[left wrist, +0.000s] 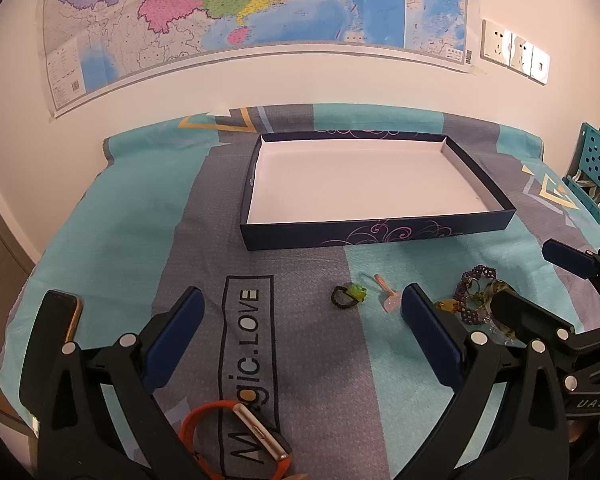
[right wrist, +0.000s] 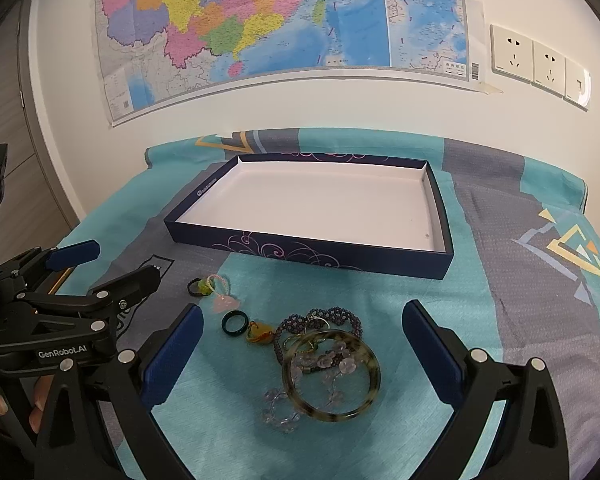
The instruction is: Organize jewelry
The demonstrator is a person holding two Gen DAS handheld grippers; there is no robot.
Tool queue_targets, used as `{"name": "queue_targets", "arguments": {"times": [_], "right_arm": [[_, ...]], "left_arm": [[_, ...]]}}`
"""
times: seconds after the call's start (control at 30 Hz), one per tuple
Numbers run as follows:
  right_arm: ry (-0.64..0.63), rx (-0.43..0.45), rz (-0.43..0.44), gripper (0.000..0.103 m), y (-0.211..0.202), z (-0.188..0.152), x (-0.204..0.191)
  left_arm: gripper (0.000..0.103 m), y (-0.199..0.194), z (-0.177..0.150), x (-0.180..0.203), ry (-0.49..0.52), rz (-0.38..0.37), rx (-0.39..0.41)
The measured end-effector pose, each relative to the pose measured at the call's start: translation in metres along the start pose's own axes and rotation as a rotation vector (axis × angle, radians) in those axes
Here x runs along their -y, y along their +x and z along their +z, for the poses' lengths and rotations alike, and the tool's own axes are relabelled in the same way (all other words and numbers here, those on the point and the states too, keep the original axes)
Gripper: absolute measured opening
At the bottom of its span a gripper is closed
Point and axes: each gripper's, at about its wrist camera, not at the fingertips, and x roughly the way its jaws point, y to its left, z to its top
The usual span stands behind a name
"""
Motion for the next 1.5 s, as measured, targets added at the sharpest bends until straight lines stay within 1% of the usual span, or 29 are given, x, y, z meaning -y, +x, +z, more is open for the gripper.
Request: {"name": "queue_targets", "arguments": {"times": [1.5], "right_arm": [[0.011,-0.006,0.010,0.096,0.0008,-0.0030,0.0000]], "left_arm": [[0.097,0.0028,-0.0017,0.0063,0.001,-0.010,-0.010]]}}
